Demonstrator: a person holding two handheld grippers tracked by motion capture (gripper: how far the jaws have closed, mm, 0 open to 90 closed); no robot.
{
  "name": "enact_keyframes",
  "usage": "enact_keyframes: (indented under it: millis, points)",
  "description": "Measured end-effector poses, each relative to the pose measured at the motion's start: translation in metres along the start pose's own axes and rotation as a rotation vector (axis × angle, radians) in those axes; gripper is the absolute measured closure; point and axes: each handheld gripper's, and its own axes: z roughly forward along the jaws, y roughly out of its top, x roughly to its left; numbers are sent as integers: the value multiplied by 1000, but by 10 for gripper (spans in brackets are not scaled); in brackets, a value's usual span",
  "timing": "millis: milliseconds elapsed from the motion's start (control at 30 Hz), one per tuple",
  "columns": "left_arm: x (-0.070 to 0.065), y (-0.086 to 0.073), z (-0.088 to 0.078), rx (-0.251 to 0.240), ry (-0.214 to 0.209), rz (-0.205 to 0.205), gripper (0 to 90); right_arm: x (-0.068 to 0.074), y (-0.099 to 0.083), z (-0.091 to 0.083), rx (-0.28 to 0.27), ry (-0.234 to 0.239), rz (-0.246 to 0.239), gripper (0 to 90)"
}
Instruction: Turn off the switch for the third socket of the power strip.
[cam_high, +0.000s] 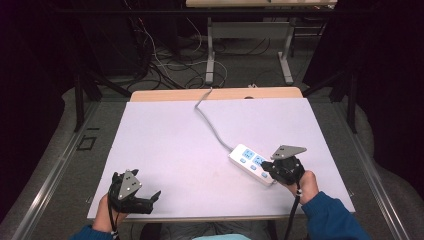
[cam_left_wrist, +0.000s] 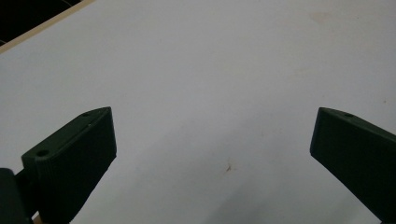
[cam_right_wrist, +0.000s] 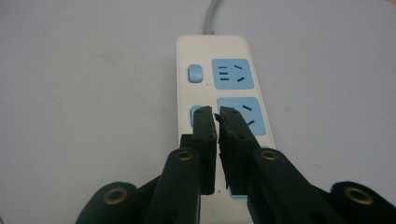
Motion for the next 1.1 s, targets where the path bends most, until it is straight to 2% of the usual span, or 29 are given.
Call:
enact_keyframes:
  millis: [33,67,167,367,400,433,533,767,800,867,1100]
  points:
    - [0,0,0,0,-1,-1,4,1,1,0,-10,-5,17,843]
    - [0,0,0,0,-1,0,4,0,2,-1,0,-3,9,833]
    - [0,0,1,2,-3,0,4,-1,4,-2,-19,-10,11,764]
    - [0,0,1,-2,-2,-2,4,-5,4,-2,-15,-9,40,407]
    - [0,0,1,0,-2,-1,3,-7,4,-2,-13,2,31,358]
    - [0,0,1,0,-2,-3,3,-7,5,-3,-16,-7,33,280]
    - [1,0,0,2,1,0,3,-10,6,-3,-29,-8,31,185]
    - [1,0,0,-4,1,-12,3,-15,6,-11,-61,4,38,75]
    - [2,0,-1,-1,7,-3,3,-15,5,-11,-67,3,41,64]
    - [2,0,-1,-5,0,-19,3,-17,4,-14,-68,4,38,42]
    - [3,0,-1,-9,6,-21,3,-21,-6,-23,-79,-5,48,3]
